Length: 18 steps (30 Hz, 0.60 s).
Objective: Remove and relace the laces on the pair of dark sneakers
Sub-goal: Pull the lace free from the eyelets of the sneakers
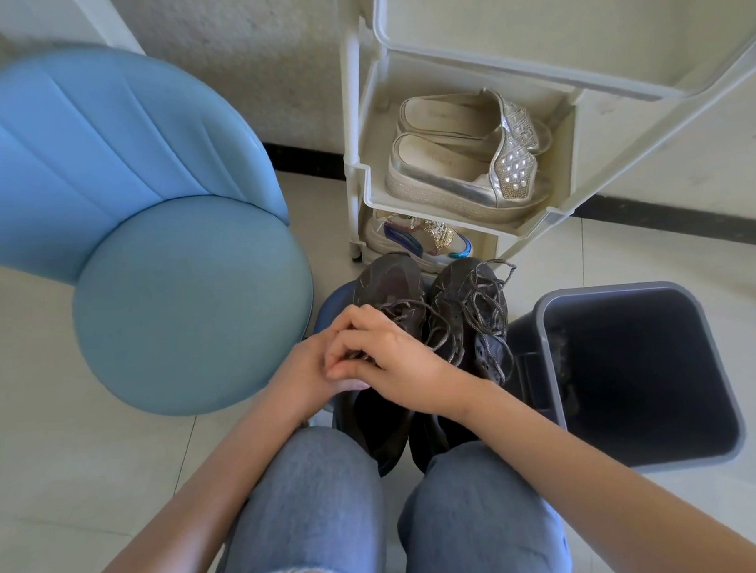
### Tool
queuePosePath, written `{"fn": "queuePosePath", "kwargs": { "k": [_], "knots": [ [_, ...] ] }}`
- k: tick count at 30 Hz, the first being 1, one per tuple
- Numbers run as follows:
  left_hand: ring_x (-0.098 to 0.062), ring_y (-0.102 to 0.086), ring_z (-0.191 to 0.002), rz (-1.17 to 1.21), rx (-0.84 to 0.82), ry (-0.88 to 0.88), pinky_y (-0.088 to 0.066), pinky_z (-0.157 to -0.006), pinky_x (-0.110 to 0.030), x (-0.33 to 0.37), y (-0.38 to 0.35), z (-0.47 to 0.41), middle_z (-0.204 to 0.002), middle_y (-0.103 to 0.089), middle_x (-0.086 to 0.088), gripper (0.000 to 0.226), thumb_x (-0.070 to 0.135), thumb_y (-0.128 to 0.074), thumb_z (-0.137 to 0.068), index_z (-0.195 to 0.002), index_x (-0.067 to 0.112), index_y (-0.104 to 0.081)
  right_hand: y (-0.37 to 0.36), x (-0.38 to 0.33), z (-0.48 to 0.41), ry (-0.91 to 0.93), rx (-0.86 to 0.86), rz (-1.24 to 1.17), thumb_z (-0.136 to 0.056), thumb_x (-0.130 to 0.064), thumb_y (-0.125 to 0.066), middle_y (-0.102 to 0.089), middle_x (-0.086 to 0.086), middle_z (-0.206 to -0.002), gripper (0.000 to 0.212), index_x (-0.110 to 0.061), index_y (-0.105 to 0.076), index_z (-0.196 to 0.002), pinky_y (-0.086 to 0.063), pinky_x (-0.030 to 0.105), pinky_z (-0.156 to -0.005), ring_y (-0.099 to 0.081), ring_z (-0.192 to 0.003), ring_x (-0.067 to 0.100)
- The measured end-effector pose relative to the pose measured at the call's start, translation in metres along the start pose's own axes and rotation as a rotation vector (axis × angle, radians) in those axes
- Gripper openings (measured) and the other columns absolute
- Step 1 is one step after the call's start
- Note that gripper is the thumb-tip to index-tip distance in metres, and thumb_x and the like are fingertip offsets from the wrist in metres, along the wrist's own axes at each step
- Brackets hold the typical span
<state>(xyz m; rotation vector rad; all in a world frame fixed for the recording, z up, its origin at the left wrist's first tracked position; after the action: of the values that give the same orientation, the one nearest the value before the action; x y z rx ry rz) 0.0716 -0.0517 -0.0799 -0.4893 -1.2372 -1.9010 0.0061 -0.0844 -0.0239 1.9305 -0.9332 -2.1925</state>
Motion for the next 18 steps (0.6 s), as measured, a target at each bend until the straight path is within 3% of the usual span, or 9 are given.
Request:
{"fn": "queuePosePath", "kwargs": {
  "k": [3, 6, 8, 10, 12, 15, 18],
  "knots": [
    [0.005, -0.059, -0.078, 0.170, 0.074, -0.020, -0.039, -0.064, -0.008, 0.002, 0.007, 0.006, -0.079, -0.064, 0.017, 0.021, 0.040, -0.073, -0.072, -0.088, 0.033, -0.060, 0.014, 0.003, 0.001, -0.078, 0.050, -0.075, -0.085, -0.016, -0.066, -0.050, -0.005, -0.098, 0.009, -0.010, -0.071, -0.090, -0.029, 0.011, -0.091, -0.039, -0.095, 0.010],
    [0.011, -0.059, -0.076, 0.272, 0.117, -0.051, -0.040, -0.069, -0.007, 0.011, 0.014, 0.009, -0.073, -0.065, 0.022, 0.021, 0.024, -0.074, -0.080, -0.077, 0.041, -0.063, 0.034, 0.010, 0.006, -0.188, 0.151, -0.090, -0.086, -0.018, -0.068, -0.053, -0.007, -0.097, 0.006, -0.016, -0.072, -0.090, -0.024, 0.007, -0.092, -0.040, -0.100, 0.013],
    [0.004, -0.065, -0.075, 0.349, 0.110, 0.011, -0.049, -0.075, -0.018, 0.009, 0.015, 0.007, -0.072, -0.069, 0.019, 0.016, 0.026, -0.073, -0.080, -0.072, 0.039, -0.070, 0.050, 0.017, 0.010, -0.242, 0.249, -0.070, -0.086, -0.022, -0.068, -0.059, -0.010, -0.096, 0.005, -0.020, -0.073, -0.088, -0.025, 0.008, -0.094, -0.042, -0.103, 0.013],
    [-0.013, -0.069, -0.085, 0.430, 0.117, 0.090, -0.055, -0.076, -0.028, 0.005, 0.016, 0.008, -0.082, -0.074, 0.004, 0.012, 0.026, -0.067, -0.081, -0.073, 0.032, -0.073, 0.070, 0.031, 0.019, -0.323, 0.364, -0.019, -0.089, -0.033, -0.063, -0.065, -0.014, -0.094, 0.015, -0.023, -0.074, -0.094, -0.032, 0.023, -0.102, -0.048, -0.107, 0.018],
    [-0.018, -0.070, -0.091, 0.517, 0.169, 0.102, -0.056, -0.070, -0.021, 0.007, 0.023, 0.018, -0.088, -0.073, -0.003, 0.018, 0.013, -0.061, -0.089, -0.077, 0.023, -0.070, 0.085, 0.043, 0.030, -0.430, 0.434, -0.014, -0.090, -0.044, -0.057, -0.067, -0.015, -0.092, 0.024, -0.027, -0.072, -0.099, -0.041, 0.039, -0.099, -0.050, -0.109, 0.023],
    [-0.015, -0.070, -0.087, 0.563, 0.279, 0.015, -0.056, -0.070, -0.021, 0.024, 0.042, 0.039, -0.080, -0.072, 0.008, 0.023, 0.011, -0.054, -0.094, -0.077, 0.019, -0.066, 0.078, 0.047, 0.038, -0.547, 0.281, 0.097, -0.088, -0.049, -0.056, -0.068, -0.008, -0.091, 0.027, -0.028, -0.069, -0.098, -0.047, 0.046, -0.094, -0.056, -0.106, 0.023],
    [-0.013, -0.071, -0.074, 0.600, 0.452, -0.083, -0.057, -0.071, -0.023, 0.042, 0.072, 0.055, -0.068, -0.069, 0.004, 0.024, 0.012, -0.050, -0.097, -0.076, 0.017, -0.062, 0.054, 0.045, 0.044, -0.657, 0.037, 0.274, -0.090, -0.048, -0.058, -0.068, 0.000, -0.102, 0.032, -0.019, -0.067, -0.101, -0.048, 0.043, -0.094, -0.056, -0.108, 0.021]
  ]
}}
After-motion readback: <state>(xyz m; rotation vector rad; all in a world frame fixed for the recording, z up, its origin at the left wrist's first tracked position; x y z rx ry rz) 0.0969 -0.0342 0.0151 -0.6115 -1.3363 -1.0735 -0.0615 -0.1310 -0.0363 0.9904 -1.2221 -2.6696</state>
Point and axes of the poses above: each hand's wrist, its own z-axis away from the middle knuckle, its own y-axis out of the back of the hand, x = y × z, the point moved 8 cm from there along -z, towards the middle knuckle
